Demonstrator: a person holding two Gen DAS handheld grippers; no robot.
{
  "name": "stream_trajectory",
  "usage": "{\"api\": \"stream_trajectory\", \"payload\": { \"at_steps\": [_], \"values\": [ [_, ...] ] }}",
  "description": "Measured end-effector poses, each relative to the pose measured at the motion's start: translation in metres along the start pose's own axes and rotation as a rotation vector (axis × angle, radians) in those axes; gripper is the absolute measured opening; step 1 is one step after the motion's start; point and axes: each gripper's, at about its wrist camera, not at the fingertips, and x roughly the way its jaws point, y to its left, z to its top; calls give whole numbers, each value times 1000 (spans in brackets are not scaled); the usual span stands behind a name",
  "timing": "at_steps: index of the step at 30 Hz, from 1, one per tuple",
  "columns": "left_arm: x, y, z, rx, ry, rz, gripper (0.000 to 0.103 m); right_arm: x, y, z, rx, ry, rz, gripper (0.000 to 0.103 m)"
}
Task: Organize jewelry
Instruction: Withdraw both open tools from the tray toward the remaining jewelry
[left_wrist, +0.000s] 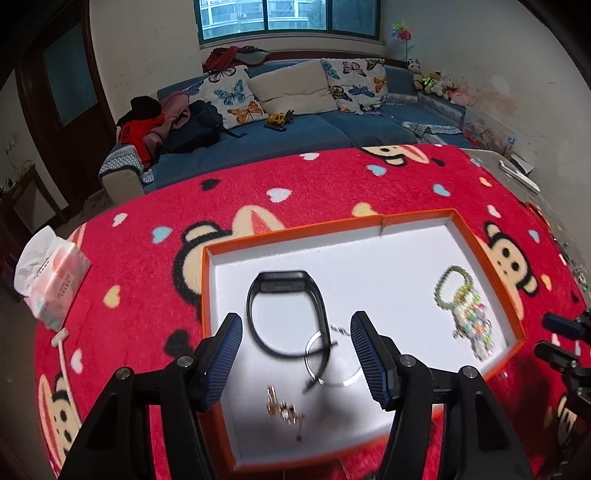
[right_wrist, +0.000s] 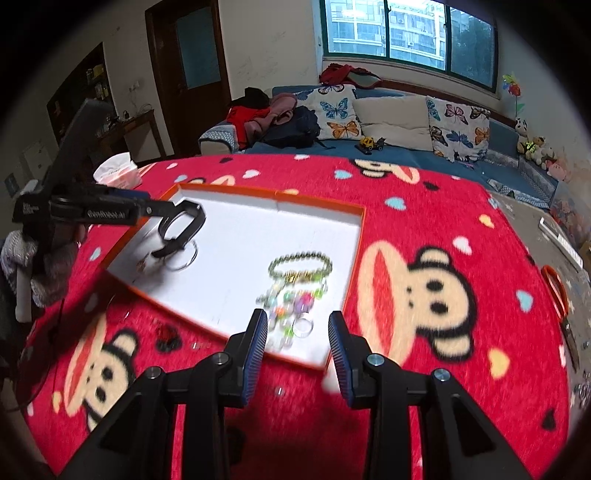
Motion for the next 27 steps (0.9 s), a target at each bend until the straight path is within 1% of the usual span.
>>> {"api": "stream_trajectory", "payload": {
  "at_steps": [7,10,16,20,23,27],
  "values": [
    [-34,-4,-35,-10,-9,-21,65,5,3,-25,5,55,3,38],
    [-42,-6,-50,-17,-6,-29,65,11,6,-33,13,86,-2,38],
    [-47,-5,-72,-21,3,-42,65,20,14,-39,31,110,-12,38],
    [-47,-4,-80,-11,0,-44,65,27,19,-38,32,126,-43,38],
    [-49,-3,-83,-1,-9,-46,65,30,24,-39,21,133,-87,37],
    [-49,-3,-85,7,-15,-61,65,32,28,-41,17,136,-124,30]
  ]
}}
